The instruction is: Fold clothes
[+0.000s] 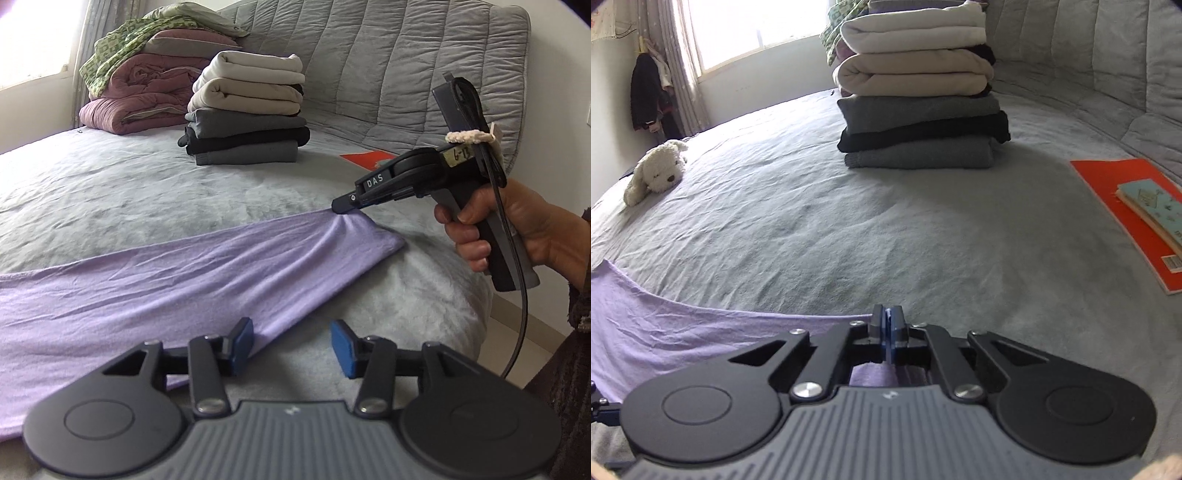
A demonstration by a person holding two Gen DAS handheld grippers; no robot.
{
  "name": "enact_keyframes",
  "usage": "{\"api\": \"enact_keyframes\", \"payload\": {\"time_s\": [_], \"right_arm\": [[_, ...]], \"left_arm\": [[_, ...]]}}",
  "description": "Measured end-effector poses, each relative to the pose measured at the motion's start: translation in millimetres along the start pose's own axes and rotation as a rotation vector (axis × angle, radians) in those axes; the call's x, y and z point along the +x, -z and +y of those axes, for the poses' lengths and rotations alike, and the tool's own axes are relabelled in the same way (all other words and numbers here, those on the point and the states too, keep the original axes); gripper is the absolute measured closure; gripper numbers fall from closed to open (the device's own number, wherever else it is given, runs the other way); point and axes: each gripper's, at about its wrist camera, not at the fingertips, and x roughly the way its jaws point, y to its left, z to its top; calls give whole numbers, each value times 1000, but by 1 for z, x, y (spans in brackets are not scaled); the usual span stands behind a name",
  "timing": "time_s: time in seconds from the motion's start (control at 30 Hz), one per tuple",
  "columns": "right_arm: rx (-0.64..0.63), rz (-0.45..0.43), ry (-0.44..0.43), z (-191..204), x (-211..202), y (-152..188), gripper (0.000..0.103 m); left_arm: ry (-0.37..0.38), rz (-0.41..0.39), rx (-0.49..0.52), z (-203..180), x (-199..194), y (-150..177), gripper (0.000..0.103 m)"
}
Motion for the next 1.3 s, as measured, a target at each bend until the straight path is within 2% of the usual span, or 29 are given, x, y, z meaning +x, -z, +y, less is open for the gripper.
{"api": "enact_keyframes", "payload": {"time_s": [0.13, 0.27, 0.3, 0.37, 0.6, 0.73, 0.87, 0.93, 1.0, 1.13, 1.23, 1.3], "right_arm": [[-54, 7, 24, 5, 4, 3, 100], [-60, -31, 37, 7, -6, 3, 89], [-70, -46, 37, 10, -11, 4, 88], [-101, -71, 1, 17, -20, 6, 88], [-273, -41, -102, 47, -26, 33, 86], [-364, -25, -157, 62, -30, 49, 85], [-341, -27, -166, 41, -46, 59, 83], [-324, -23, -162, 31, -51, 59, 83], [-300, -34, -159, 27, -56, 56, 76], [-240, -69, -175, 27, -55, 46, 75], [-249, -69, -165, 34, -44, 40, 68], [-269, -45, -148, 36, -36, 40, 68]], "left_arm": [[20, 5, 3, 0, 1, 0, 49], [41, 7, -11, 4, -3, -7, 49], [47, 4, -19, 6, -2, -8, 49], [59, -1, -35, 10, 0, -12, 49], [103, -16, -85, 20, 6, -24, 49], [149, 23, -23, 3, 14, -21, 49], [165, 57, 60, -15, 12, -14, 49], [193, 71, 66, -16, 9, -14, 49], [193, 51, 48, -13, 8, -17, 49], [192, 11, 10, -7, 7, -24, 49], [193, 39, -45, -1, 20, -25, 48], [200, 51, -64, 1, 21, -21, 48]]}}
